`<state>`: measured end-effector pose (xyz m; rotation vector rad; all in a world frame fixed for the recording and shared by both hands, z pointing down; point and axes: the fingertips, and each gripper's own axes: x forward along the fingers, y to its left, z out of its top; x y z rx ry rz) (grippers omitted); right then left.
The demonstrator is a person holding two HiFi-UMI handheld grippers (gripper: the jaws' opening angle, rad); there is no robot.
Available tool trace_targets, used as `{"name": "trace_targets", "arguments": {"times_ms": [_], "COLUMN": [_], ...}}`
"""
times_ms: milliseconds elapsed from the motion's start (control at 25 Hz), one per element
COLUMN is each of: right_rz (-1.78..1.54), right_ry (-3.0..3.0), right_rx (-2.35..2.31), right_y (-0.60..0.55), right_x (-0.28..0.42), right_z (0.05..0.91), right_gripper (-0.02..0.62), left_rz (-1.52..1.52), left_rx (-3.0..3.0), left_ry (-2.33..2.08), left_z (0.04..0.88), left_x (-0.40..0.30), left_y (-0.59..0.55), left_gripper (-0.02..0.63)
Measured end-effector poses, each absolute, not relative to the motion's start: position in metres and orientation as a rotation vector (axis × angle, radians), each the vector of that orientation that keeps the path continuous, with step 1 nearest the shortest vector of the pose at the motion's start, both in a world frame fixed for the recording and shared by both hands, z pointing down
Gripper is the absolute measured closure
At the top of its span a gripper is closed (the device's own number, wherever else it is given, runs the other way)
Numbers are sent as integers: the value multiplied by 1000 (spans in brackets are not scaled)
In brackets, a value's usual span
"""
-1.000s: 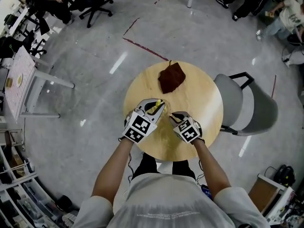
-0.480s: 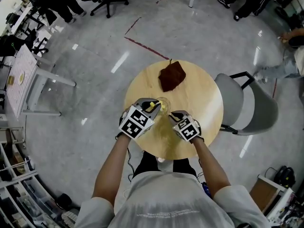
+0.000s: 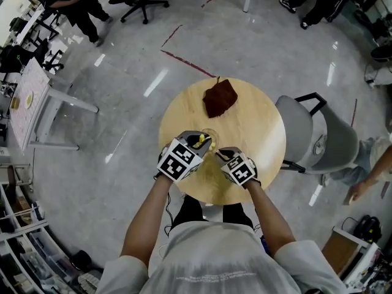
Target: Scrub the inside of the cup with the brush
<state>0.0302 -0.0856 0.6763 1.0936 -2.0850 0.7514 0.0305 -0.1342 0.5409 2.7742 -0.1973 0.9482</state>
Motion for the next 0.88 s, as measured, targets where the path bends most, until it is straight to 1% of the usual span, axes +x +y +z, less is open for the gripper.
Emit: {"name": "trace_targets", "arguments": {"times_ms": [480, 720, 880], "right_rz": [780, 774, 763], "right_ry": [-2082, -2071, -2077], "right_rx": [1114, 1123, 1106], "right_y": [-59, -55, -54], "right_x": [35, 34, 26], "right_z": [679, 677, 675], "right_gripper": [522, 522, 522], "left_rz": [745, 834, 968], "left_rx": [2832, 2909, 2886], "left_ry": [-422, -403, -321], "left_z": [539, 541, 549], "left_x": [49, 36, 22], "left_y": [-136, -128, -116], "left_gripper": [560, 560, 560]}}
